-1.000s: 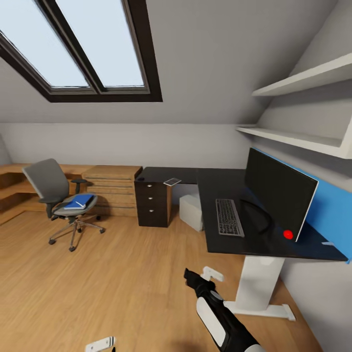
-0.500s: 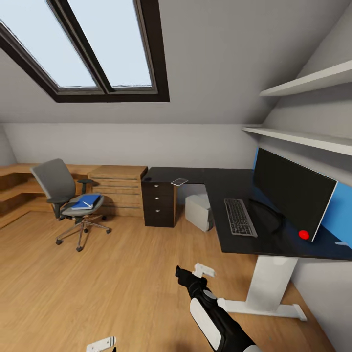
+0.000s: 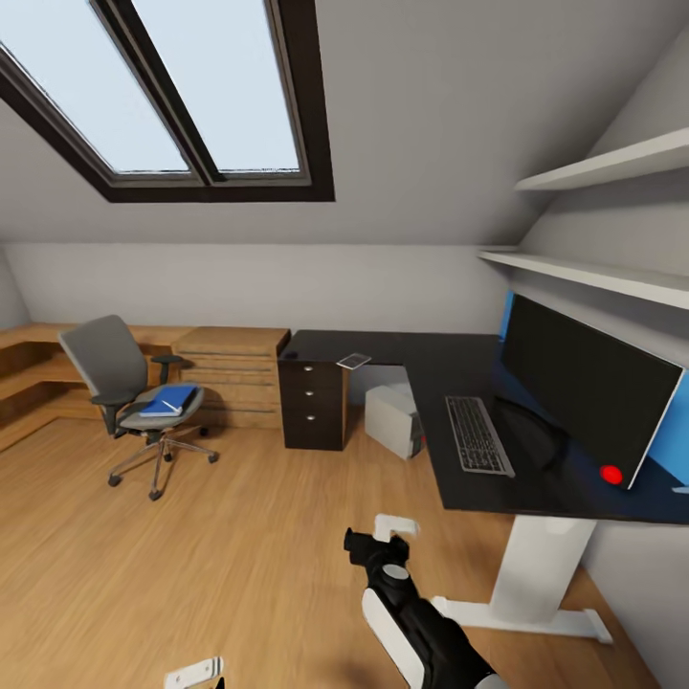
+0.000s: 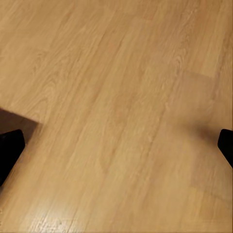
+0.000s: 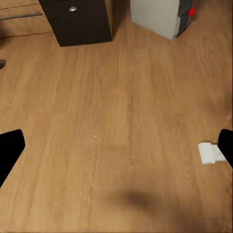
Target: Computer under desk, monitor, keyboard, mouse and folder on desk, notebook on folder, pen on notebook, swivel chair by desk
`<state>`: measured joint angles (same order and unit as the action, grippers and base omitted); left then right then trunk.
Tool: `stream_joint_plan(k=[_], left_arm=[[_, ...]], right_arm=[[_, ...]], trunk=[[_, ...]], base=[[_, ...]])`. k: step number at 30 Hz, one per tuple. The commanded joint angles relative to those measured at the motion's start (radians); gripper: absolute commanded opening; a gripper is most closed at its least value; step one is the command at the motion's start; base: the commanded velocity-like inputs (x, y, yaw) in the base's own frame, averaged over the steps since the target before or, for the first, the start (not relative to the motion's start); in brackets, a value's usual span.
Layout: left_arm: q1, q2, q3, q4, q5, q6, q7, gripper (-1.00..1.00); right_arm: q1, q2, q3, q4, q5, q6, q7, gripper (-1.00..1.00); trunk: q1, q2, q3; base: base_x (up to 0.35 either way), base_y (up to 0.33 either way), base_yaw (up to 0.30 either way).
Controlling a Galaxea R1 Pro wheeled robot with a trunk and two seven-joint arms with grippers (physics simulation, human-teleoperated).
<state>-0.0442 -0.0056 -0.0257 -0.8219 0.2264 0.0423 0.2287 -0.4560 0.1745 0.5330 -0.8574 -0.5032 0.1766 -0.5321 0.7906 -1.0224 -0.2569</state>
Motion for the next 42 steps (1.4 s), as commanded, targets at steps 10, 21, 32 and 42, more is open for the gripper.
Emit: stream_joint_plan(k=[10, 21, 32, 42], left_arm=[[0.0, 0.023, 0.03, -0.002, 0.009, 0.007, 0.007, 1.0], [0.0, 0.023, 0.05, -0.002, 0.008, 0.011, 0.006, 1.0], [0.0, 0.021, 0.048, 0.002, 0.008, 0.014, 0.006, 1.0], [0.0, 0.021, 0.046, 0.004, 0.007, 0.014, 0.006, 1.0]], right_arm=[[-0.001, -0.001, 0.037, -0.061, 0.075, 0.063, -0.03, 1.0], [-0.001, 0.0, 0.05, -0.069, 0.076, 0.05, -0.038, 1.0], [-0.001, 0.0, 0.049, -0.069, 0.078, 0.046, -0.039, 1.0], [-0.001, 0.0, 0.047, -0.069, 0.079, 0.043, -0.039, 1.0]], trunk=[[-0.038, 0.069, 0.03], [-0.08, 0.146, 0.058], [-0.122, 0.223, 0.085], [-0.16, 0.293, 0.115]], base=[[0.316, 0.16, 0.0], [0.317, 0.159, 0.097], [0.326, 0.026, 0.222], [0.337, 0.015, 0.024]])
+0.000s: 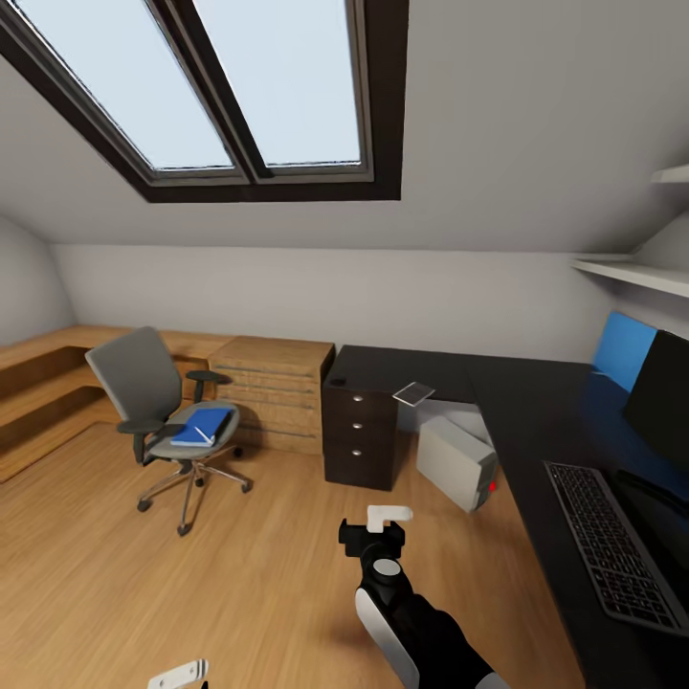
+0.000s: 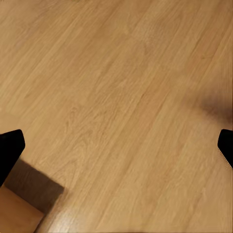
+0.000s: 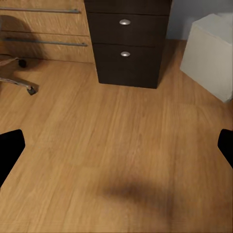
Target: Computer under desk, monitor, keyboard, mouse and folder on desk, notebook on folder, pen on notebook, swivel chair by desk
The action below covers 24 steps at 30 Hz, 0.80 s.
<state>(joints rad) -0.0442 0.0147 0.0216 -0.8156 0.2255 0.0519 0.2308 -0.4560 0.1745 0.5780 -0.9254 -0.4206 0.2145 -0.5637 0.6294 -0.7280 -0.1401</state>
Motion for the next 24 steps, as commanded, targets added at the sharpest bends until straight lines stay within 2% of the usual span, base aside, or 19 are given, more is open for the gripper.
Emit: stream_joint_plan(k=[1, 10, 18, 24], left_arm=[[0.0, 0.0, -0.002, -0.002, 0.008, 0.005, 0.004, 1.0], [0.0, 0.002, 0.0, -0.002, 0.009, 0.005, 0.004, 1.0], [0.0, 0.002, 0.0, -0.002, 0.009, 0.005, 0.004, 1.0], [0.0, 0.0, -0.001, -0.002, 0.008, 0.006, 0.004, 1.0]], right_arm=[[-0.001, 0.0, 0.002, -0.001, -0.003, 0.005, -0.007, 1.0], [-0.001, 0.0, 0.002, -0.002, -0.003, 0.005, -0.007, 1.0], [-0.001, 0.0, 0.002, -0.003, -0.003, -0.029, -0.009, 1.0], [0.0, -0.002, 0.0, -0.011, -0.003, -0.037, -0.005, 1.0]], trunk=[[-0.003, 0.006, 0.002], [-0.038, 0.069, 0.03], [-0.068, 0.125, 0.063], [-0.091, 0.167, 0.083]], base=[[0.339, 0.059, 0.003], [0.341, 0.079, 0.01], [0.347, 0.102, 0.168], [0.347, 0.099, 0.036]])
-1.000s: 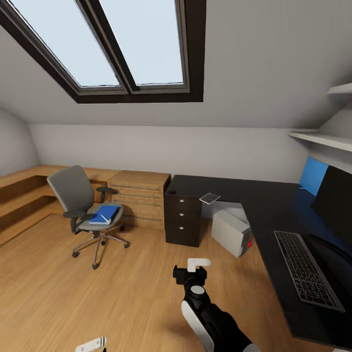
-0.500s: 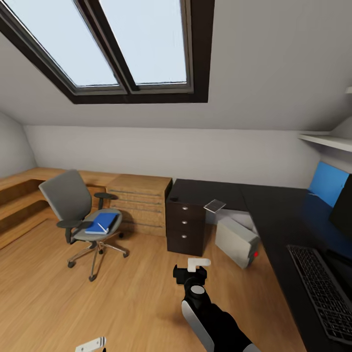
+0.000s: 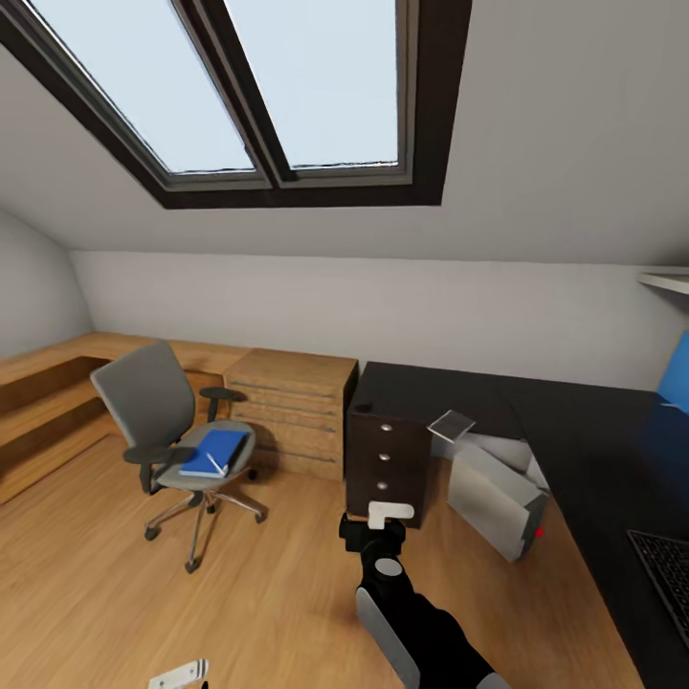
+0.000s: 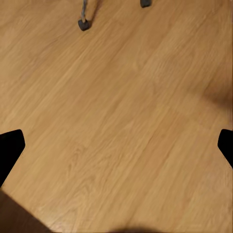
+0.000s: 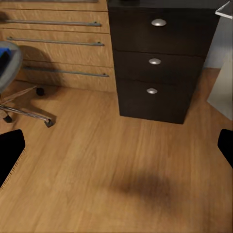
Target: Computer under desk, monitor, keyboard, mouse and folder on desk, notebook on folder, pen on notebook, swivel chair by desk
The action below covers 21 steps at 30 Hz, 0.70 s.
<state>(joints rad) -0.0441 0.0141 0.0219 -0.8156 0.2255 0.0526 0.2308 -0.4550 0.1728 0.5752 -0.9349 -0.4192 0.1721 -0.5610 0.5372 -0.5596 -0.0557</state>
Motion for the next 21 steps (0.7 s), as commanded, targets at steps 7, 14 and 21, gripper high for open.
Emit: stream_joint_plan(k=[7, 14, 21], left_arm=[[0.0, 0.0, -0.002, -0.002, 0.008, 0.005, 0.004, 1.0], [0.0, 0.0, -0.002, -0.002, 0.008, 0.004, 0.004, 1.0], [0.0, 0.0, -0.003, -0.002, 0.006, 0.004, 0.004, 1.0]], right_arm=[[-0.001, -0.004, 0.001, -0.005, -0.004, 0.003, -0.003, 1.0], [0.0, -0.005, 0.0, -0.047, -0.004, 0.004, -0.009, 1.0], [0.002, -0.006, -0.001, -0.075, -0.01, 0.006, -0.011, 1.0]], trunk=[[-0.026, 0.048, 0.02], [-0.053, 0.097, 0.042], [-0.079, 0.146, 0.064]], base=[[0.347, 0.089, 0.004], [0.347, 0.088, 0.0], [0.347, 0.088, 0.0]])
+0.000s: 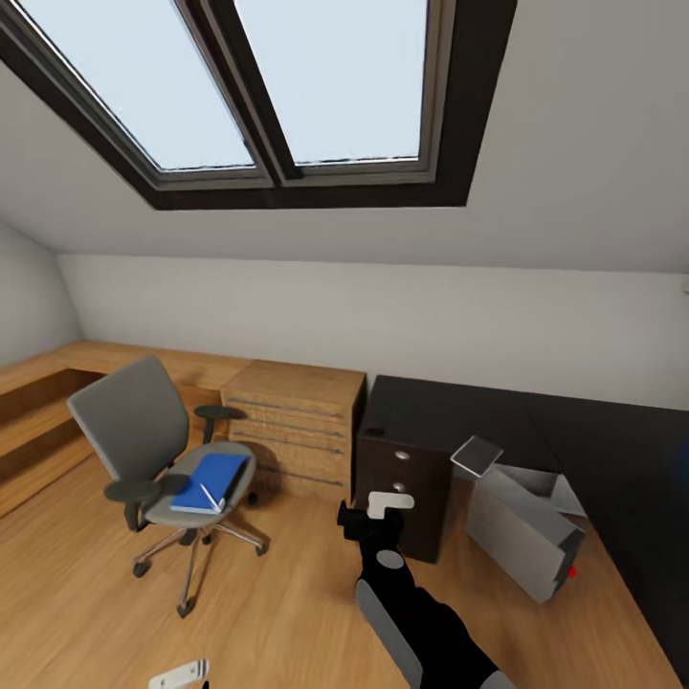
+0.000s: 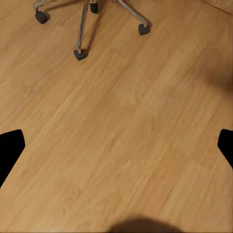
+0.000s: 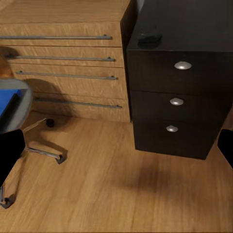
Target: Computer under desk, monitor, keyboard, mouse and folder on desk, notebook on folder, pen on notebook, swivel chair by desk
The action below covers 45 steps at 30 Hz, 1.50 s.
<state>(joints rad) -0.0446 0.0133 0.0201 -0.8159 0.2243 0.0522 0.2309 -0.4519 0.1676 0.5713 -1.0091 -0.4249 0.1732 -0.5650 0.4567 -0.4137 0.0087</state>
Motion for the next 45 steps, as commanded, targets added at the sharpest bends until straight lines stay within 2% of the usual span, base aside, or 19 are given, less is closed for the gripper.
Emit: stream_joint_plan(k=[1, 3, 6, 7, 8, 9, 10, 13, 14, 17, 18, 20, 24, 26, 28, 30, 31, 45], left_arm=[[0.0, -0.001, -0.002, -0.004, 0.008, 0.005, 0.004, 1.0], [0.0, -0.002, -0.002, -0.006, 0.009, 0.005, 0.004, 1.0], [0.0, -0.004, -0.005, -0.009, 0.009, 0.007, 0.004, 1.0], [0.0, -0.006, -0.009, -0.035, 0.01, 0.022, 0.004, 1.0], [0.0, -0.008, -0.01, -0.071, 0.01, 0.052, 0.004, 1.0], [0.0, -0.012, -0.009, -0.13, 0.01, 0.115, 0.004, 1.0], [0.0, -0.017, -0.009, -0.189, 0.01, 0.186, 0.005, 1.0], [0.0, -0.022, -0.011, -0.267, 0.01, 0.275, 0.006, 1.0], [0.0, -0.028, -0.013, -0.313, 0.01, 0.315, 0.007, 1.0], [0.0, -0.042, -0.016, -0.378, 0.01, 0.357, 0.008, 1.0], [0.0, -0.053, -0.018, -0.419, 0.009, 0.384, 0.009, 1.0], [0.0, -0.07, -0.02, -0.479, 0.009, 0.44, 0.009, 1.0], [0.0, -0.091, -0.02, -0.567, 0.009, 0.541, 0.011, 1.0], [0.0, -0.095, -0.021, -0.578, 0.009, 0.556, 0.012, 1.0], [0.0, -0.1, -0.021, -0.548, 0.008, 0.57, 0.013, 1.0], [0.0, -0.099, -0.022, -0.498, 0.009, 0.558, 0.013, 1.0], [0.0, -0.096, -0.021, -0.464, 0.008, 0.519, 0.014, 1.0], [0.0, -0.096, -0.02, -0.462, 0.006, 0.515, 0.013, 1.0]], right_arm=[[-0.001, 0.0, 0.004, -0.002, -0.003, 0.005, -0.006, 1.0], [-0.001, 0.0, 0.012, -0.003, 0.0, 0.005, -0.005, 1.0], [-0.001, 0.0, 0.051, -0.022, 0.004, 0.005, -0.006, 1.0], [-0.001, 0.0, 0.072, -0.035, 0.007, 0.01, -0.009, 1.0], [-0.003, 0.0, 0.075, -0.038, 0.009, 0.013, -0.011, 1.0], [-0.013, 0.0, 0.07, -0.039, 0.012, 0.022, -0.015, 1.0], [-0.034, -0.001, 0.057, -0.037, 0.014, 0.036, -0.018, 1.0], [-0.078, -0.001, 0.021, -0.024, 0.016, 0.07, -0.021, 1.0], [-0.108, -0.002, -0.008, -0.007, 0.017, 0.095, -0.022, 1.0], [-0.146, -0.006, -0.051, 0.027, 0.017, 0.125, -0.02, 1.0], [-0.165, -0.013, -0.074, 0.053, 0.017, 0.137, -0.018, 1.0], [-0.184, -0.024, -0.098, 0.088, 0.016, 0.147, -0.017, 1.0], [-0.197, -0.05, -0.115, 0.129, 0.012, 0.15, -0.014, 1.0], [-0.199, -0.06, -0.115, 0.134, 0.01, 0.146, -0.013, 1.0], [-0.2, -0.07, -0.114, 0.141, 0.01, 0.132, -0.011, 1.0], [-0.199, -0.073, -0.113, 0.143, 0.008, 0.127, -0.01, 1.0], [-0.198, -0.076, -0.113, 0.143, 0.009, 0.123, 0.004, 1.0], [-0.196, -0.079, -0.113, 0.145, 0.009, 0.123, 0.012, 1.0]], trunk=[[-0.003, 0.007, 0.003], [-0.007, 0.014, 0.006], [-0.007, 0.014, 0.006], [-0.007, 0.014, 0.006], [-0.007, 0.014, 0.006], [-0.007, 0.014, 0.006], [-0.007, 0.014, 0.006], [-0.007, 0.014, 0.006], [-0.007, 0.014, 0.006], [-0.007, 0.014, 0.006], [-0.007, 0.014, 0.006], [-0.007, 0.014, 0.006], [-0.007, 0.014, 0.006], [-0.007, 0.014, 0.006], [-0.007, 0.014, 0.006], [-0.007, 0.014, 0.006], [-0.007, 0.014, 0.006], [-0.007, 0.014, 0.006]], base=[[0.347, 0.088, 0.0], [0.347, 0.088, 0.0], [0.347, 0.087, 0.0], [0.348, 0.044, 0.0], [0.348, 0.028, 0.0], [0.348, 0.018, 0.0], [0.348, 0.012, 0.0], [0.348, 0.008, 0.0], [0.349, 0.004, 0.0], [0.349, 0.002, 0.0], [0.35, 0.001, 0.0], [0.35, 0.001, 0.0], [0.35, 0.0, 0.0], [0.35, 0.0, 0.0], [0.35, 0.0, 0.0], [0.35, 0.0, -0.013], [0.35, 0.0, -0.039], [0.35, 0.0, -0.006]])
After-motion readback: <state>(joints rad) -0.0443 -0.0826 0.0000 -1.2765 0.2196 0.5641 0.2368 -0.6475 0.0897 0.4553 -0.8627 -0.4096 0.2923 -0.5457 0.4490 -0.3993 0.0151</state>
